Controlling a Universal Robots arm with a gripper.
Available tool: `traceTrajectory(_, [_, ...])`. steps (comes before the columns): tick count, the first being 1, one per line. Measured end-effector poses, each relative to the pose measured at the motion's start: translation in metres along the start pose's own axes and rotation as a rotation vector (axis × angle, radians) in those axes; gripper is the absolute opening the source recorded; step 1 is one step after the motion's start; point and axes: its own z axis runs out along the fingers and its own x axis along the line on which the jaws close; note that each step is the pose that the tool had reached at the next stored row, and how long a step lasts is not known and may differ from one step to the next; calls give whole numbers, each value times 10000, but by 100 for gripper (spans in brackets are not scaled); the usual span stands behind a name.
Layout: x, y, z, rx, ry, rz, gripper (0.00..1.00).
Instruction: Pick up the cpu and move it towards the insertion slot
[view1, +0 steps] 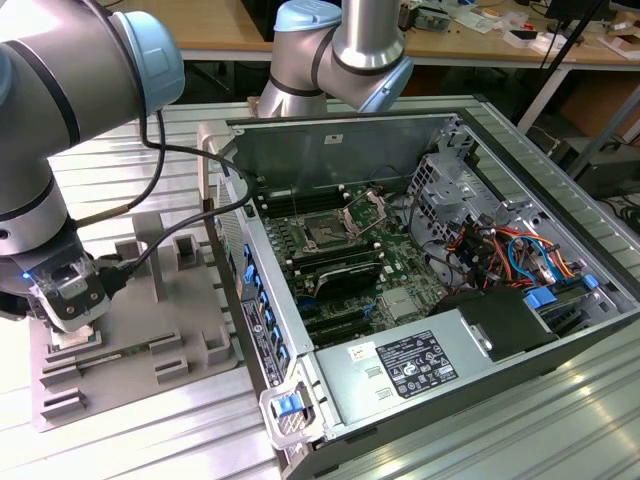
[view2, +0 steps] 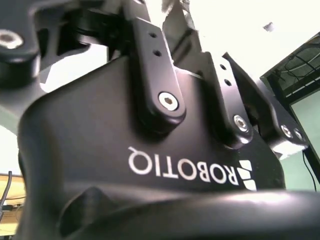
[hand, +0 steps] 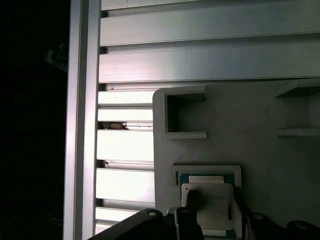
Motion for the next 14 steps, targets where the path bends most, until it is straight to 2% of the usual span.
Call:
traceTrajectory(4, [0, 0, 4, 0, -1, 0, 60])
traceTrajectory(5, [0, 0, 4, 0, -1, 0, 60])
traceTrajectory(6, [0, 0, 5, 0, -1, 0, 66])
traceTrajectory(14, [31, -1, 23, -2, 4, -151, 66])
